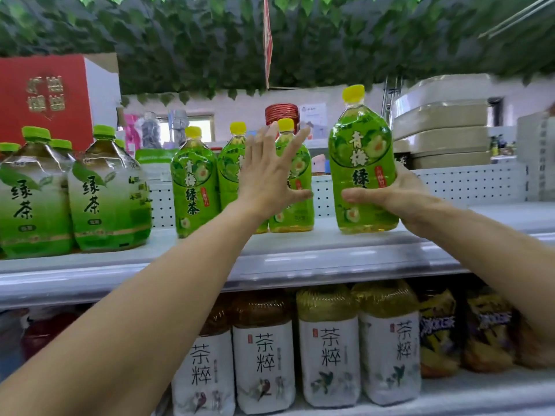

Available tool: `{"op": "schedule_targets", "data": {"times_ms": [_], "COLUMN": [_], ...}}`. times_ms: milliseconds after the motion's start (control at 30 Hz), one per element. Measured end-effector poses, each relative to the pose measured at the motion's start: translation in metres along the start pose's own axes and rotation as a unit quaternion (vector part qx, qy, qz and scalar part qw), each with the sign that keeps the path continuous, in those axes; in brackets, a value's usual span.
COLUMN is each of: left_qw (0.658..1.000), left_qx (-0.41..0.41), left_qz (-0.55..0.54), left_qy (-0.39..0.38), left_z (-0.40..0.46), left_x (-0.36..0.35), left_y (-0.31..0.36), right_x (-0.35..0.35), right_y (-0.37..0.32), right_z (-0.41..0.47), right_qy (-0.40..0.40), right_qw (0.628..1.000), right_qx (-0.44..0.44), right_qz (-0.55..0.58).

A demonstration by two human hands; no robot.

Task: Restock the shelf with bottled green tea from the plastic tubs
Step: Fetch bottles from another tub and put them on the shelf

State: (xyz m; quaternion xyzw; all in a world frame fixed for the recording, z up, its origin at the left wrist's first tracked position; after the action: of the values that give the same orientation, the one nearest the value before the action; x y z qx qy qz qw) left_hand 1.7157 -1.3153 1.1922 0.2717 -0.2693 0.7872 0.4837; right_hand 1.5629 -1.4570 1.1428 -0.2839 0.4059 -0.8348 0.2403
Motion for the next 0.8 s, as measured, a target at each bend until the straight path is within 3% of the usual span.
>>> {"op": "schedule_targets", "data": {"times_ms": [100,267,400,567,800], "left_qw": [0.994,0.985,0.985,0.983,0.974], "left_qx": [-0.001,0.006,0.008,0.02,0.042], "left_qz": [0.092,0.142,0.149,0.168,0.207], "left_qy": [-0.057,-0.098,-0.088,-0.075,-0.079], "left_z": [0.009,0.013,0.017,0.013,0.016], "left_x": [-0.017,-0.04,-0.042,-0.043,-0.049], "left_y": [-0.004,-0.016,-0.016,-0.015,-0.011], "right_x": [0.002,0.0,-0.009,-0.004,-0.019], "right_y": [0.012,0.008,0.008,0.033,0.034], "right_z": [0.006,0.009,0.017,0.051,0.063], "right_qy": [-0.04,-0.102,-0.102,-0.04,-0.074], "right_qw": [0.999,0.992,0.991,0.985,0.974], "right_qx": [-0.027,-0.046,-0.055,-0.113,-0.145], "right_qz": [-0.004,-0.051,-0.07,-0.122,-0.157]}}
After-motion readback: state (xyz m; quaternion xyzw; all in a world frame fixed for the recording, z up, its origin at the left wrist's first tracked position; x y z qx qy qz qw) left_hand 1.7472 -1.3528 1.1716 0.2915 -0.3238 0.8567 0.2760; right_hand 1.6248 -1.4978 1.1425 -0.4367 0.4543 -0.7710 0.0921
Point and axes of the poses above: each hand's wrist, its own z-axis towards the middle knuckle, its own x-axis out of the back of the hand, y = z × x, the point moved 7 cm from there along z, towards the middle knuckle, and after that the axes turned 12 degrees about -y, right-handed, at the moved point
